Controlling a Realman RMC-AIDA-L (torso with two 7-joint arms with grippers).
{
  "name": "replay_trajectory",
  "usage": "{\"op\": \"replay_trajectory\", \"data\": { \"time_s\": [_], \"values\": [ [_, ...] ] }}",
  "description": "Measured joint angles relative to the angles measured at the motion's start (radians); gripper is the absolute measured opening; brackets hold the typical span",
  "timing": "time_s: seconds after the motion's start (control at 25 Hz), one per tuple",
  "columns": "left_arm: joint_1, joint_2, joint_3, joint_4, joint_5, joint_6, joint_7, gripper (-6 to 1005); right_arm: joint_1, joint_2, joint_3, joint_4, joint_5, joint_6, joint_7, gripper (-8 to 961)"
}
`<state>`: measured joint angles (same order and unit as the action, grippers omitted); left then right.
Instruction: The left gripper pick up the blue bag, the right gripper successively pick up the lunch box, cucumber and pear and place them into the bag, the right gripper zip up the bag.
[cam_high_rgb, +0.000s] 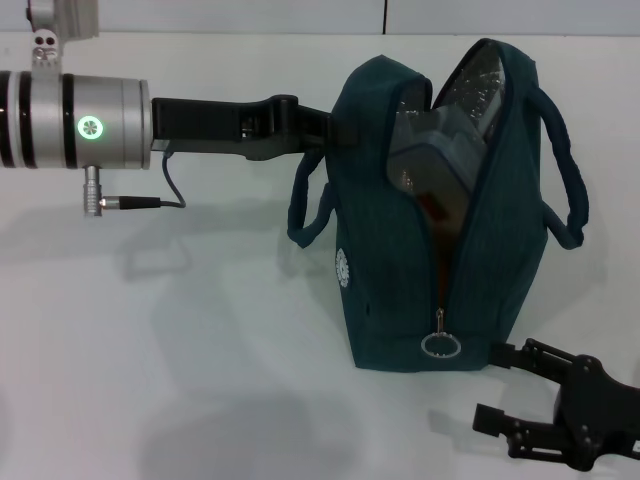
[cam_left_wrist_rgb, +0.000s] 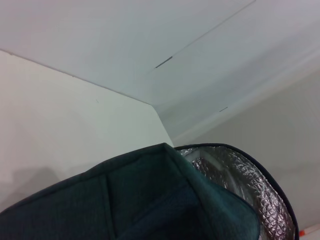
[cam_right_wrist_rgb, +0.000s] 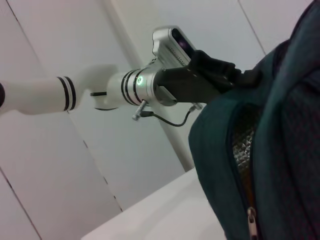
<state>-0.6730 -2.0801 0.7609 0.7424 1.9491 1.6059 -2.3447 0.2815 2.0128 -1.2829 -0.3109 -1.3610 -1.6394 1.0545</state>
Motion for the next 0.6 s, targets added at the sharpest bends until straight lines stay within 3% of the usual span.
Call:
{"op": "replay_trajectory", "data": {
  "time_s": [0.12,0.6],
  "values": [
    [0.000,0.000,0.000,0.000,0.000,0.000,0.002,128,0.017,0.004,-0.006,0.002,0.000,0.015,0.003,879],
    [0.000,0.000,0.000,0.000,0.000,0.000,0.004,130,0.087,0.011,-0.076,0.013,0.029,0.058,0.028,879]
  ]
}}
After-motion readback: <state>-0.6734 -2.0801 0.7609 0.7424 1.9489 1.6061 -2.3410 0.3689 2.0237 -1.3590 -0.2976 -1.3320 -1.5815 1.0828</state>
